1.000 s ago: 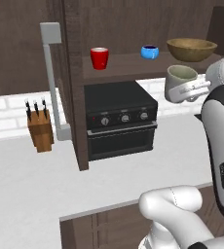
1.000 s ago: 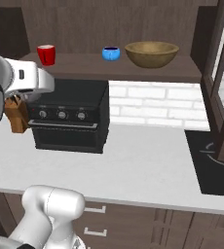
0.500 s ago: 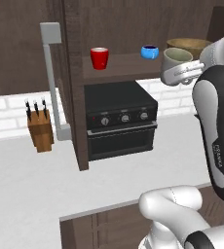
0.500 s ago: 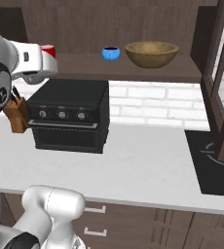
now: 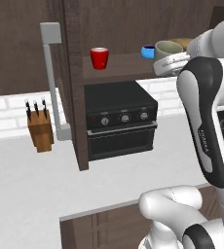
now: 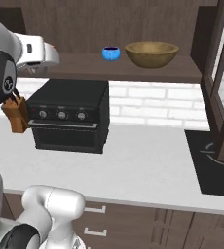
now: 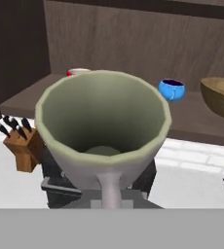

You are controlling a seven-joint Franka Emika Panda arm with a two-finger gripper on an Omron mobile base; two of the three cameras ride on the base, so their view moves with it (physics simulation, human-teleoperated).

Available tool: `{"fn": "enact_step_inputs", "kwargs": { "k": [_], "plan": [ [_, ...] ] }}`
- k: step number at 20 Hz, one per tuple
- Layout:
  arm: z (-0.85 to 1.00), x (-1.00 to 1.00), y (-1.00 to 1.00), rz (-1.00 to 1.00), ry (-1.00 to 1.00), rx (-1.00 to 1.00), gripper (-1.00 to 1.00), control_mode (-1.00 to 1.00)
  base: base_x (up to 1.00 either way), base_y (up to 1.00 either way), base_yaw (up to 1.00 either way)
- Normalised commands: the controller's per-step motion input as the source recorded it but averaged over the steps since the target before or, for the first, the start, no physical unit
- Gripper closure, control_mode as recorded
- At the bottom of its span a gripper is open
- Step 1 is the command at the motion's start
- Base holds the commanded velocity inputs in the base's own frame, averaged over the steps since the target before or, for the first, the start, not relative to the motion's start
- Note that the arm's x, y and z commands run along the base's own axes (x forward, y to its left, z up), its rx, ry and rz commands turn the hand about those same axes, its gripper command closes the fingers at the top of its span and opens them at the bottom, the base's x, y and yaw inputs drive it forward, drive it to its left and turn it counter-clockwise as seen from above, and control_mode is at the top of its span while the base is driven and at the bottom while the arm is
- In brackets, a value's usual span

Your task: Gather all objects into one cabinet and sort the glasses and bowls to opposite sides.

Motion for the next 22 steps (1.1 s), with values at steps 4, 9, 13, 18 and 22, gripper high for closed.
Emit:
{"fn": "enact_step_inputs", "kwargs": {
  "k": [4,9,13,18,22],
  "plan": [
    [0.0,0.48,0.01,-0.03,-0.03,0.0,1.0,-1.0,0.0,0.0,0.0],
    [0.0,0.47,0.03,-0.01,0.0,0.02,1.0,-1.0,0.0,0.0,0.0],
    [0.0,0.29,0.0,0.0,0.06,0.02,1.0,-1.0,0.0,0.0,0.0],
    [-0.06,0.51,0.06,0.0,0.05,0.01,1.0,-1.0,0.0,0.0,0.0],
    [-0.13,0.69,0.16,0.0,0.05,0.0,1.0,-1.0,0.0,0.0,0.0]
  ]
}}
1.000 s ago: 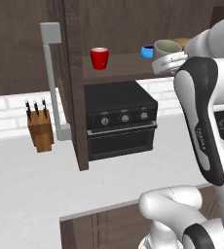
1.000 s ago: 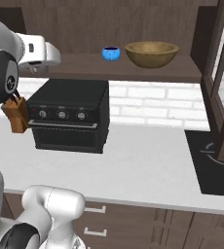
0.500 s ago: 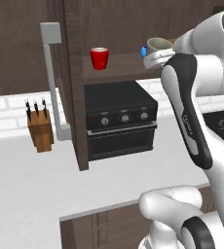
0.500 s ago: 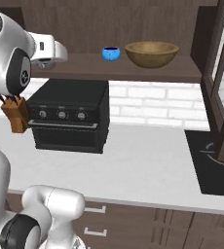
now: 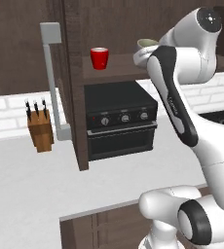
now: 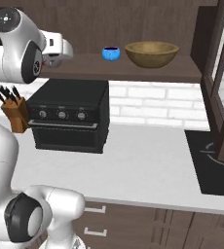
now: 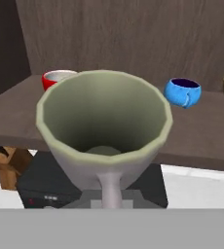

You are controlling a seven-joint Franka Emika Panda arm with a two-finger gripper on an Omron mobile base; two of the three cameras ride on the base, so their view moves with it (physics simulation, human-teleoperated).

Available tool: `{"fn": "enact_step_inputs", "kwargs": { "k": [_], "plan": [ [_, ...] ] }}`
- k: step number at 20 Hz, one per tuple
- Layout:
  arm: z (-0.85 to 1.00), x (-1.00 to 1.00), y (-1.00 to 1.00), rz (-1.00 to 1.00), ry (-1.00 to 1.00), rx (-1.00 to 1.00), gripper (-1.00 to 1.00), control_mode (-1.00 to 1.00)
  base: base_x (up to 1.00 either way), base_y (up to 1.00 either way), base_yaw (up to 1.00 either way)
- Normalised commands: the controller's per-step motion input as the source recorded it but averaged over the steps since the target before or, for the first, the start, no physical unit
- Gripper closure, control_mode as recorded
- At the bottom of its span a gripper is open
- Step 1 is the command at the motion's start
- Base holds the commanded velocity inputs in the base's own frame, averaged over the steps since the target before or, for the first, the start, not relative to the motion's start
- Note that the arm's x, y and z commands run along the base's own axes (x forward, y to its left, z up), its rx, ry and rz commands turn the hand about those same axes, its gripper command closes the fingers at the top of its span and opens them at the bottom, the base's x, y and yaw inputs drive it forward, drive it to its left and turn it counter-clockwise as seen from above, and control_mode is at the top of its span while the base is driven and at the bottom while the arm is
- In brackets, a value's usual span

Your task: Gather all objects into one cabinet and sort the glasses and bowls to opposite sides.

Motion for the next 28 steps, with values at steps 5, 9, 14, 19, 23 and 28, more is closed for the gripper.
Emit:
{"fn": "enact_step_inputs", "kwargs": {
  "k": [5,9,14,19,23,28],
  "plan": [
    [-0.24,0.54,0.1,0.0,0.0,0.0,1.0,-1.0,0.0,0.0,0.0],
    [-0.17,0.52,0.02,0.0,0.0,0.0,1.0,-1.0,0.0,0.0,0.0],
    [-0.18,0.51,0.0,0.0,0.0,0.0,1.0,-1.0,0.0,0.0,0.0],
    [-0.14,0.64,0.04,0.0,0.01,0.0,1.0,-1.0,0.0,0.0,0.0],
    [-0.11,0.68,0.1,0.0,0.06,0.01,1.0,-1.0,0.0,0.0,0.0],
    [-0.07,0.68,0.08,0.0,0.06,0.01,1.0,-1.0,0.0,0.0,0.0]
  ]
}}
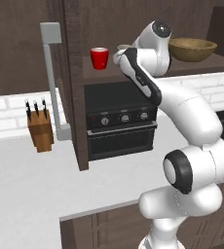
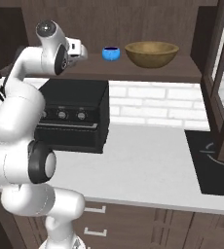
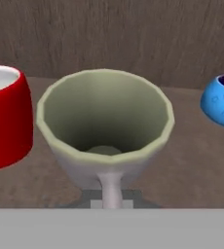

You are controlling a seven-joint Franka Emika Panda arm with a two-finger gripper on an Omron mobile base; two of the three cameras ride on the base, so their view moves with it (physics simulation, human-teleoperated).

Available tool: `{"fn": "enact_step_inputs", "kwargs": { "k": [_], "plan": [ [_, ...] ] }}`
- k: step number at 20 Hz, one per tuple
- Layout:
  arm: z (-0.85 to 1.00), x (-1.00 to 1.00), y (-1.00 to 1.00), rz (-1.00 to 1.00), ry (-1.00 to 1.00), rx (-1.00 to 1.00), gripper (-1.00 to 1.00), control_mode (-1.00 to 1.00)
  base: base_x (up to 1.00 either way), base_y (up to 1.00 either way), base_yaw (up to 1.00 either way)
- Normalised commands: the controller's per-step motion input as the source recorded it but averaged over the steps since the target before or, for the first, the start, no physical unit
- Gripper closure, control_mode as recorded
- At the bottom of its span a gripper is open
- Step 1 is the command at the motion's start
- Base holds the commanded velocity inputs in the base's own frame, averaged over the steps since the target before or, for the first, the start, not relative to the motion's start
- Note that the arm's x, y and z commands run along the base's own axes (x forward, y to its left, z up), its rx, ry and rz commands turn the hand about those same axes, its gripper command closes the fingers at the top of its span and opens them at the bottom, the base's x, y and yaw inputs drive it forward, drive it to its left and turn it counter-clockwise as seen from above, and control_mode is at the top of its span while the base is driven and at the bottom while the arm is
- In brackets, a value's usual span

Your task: Gather all objects into one cabinet and sort the glasses and bowls to opposite sides.

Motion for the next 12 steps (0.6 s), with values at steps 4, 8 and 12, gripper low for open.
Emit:
{"fn": "enact_step_inputs", "kwargs": {
  "k": [4,8,12],
  "plan": [
    [-0.1,0.74,0.09,0.0,0.03,0.0,1.0,-1.0,0.0,0.0,0.0],
    [-0.17,0.66,0.09,0.0,0.01,0.0,1.0,-1.0,0.0,0.0,0.0],
    [-0.2,0.55,0.11,0.0,0.0,0.0,-1.0,-1.0,0.0,0.0,0.0]
  ]
}}
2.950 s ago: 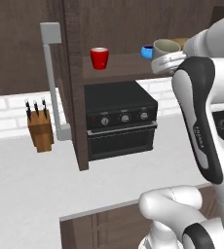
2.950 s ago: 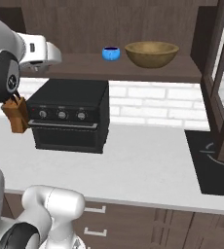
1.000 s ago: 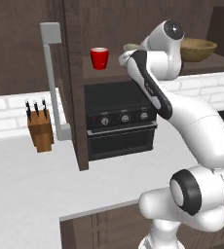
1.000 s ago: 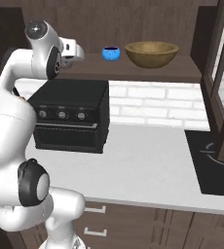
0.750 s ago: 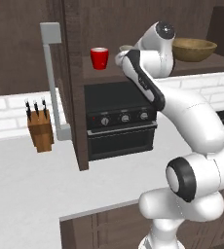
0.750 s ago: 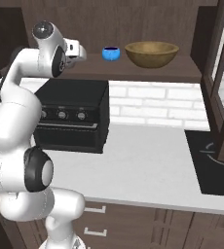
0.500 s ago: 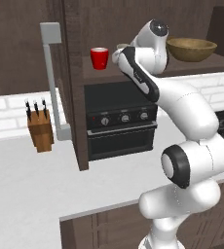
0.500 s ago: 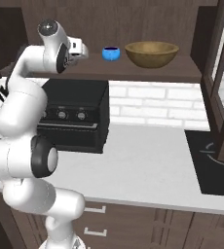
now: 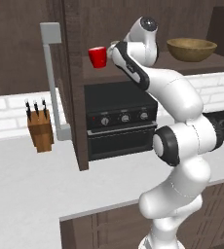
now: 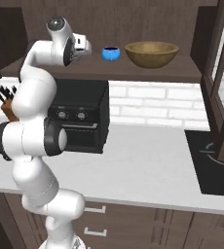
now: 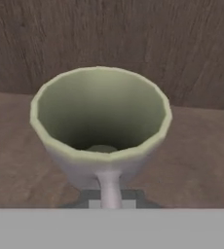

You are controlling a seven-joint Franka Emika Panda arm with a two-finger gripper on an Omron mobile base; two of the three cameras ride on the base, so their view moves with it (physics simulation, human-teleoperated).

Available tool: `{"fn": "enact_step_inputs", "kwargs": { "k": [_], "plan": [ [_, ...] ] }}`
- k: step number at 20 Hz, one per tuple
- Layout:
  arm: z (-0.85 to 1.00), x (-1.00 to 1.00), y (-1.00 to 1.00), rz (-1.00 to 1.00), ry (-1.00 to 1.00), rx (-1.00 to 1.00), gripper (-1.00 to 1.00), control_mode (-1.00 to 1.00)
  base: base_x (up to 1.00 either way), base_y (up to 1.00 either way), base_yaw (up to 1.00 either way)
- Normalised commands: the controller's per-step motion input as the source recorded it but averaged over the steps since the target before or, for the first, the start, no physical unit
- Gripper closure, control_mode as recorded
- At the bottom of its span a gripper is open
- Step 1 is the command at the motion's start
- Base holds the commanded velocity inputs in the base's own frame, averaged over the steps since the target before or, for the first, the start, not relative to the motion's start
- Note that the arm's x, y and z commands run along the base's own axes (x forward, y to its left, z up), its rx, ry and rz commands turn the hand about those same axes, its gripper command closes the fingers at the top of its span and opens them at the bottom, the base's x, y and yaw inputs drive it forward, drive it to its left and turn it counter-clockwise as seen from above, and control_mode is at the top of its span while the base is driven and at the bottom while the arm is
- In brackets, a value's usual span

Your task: Gather all objects into one cabinet and sort the glasses and bowls to opposite sides.

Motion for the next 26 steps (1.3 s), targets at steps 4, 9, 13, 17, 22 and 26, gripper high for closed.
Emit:
{"fn": "enact_step_inputs", "kwargs": {
  "k": [4,9,13,17,22,26],
  "plan": [
    [-0.1,0.25,0.04,0.0,0.0,0.0,-1.0,-1.0,0.0,0.0,0.0],
    [0.0,0.01,0.0,0.0,0.02,0.0,-1.0,-1.0,0.0,0.0,0.0],
    [0.04,-0.23,-0.05,0.02,0.0,0.01,-1.0,-1.0,0.0,0.0,0.0],
    [0.02,-0.49,-0.08,0.05,0.0,0.02,-1.0,-1.0,0.0,0.0,0.0],
    [-0.1,-0.49,-0.13,0.01,0.0,0.0,-1.0,-1.0,0.0,0.0,0.0],
    [-0.1,-0.56,-0.08,0.0,-0.03,0.0,-1.0,-1.0,0.0,0.0,0.0]
  ]
}}
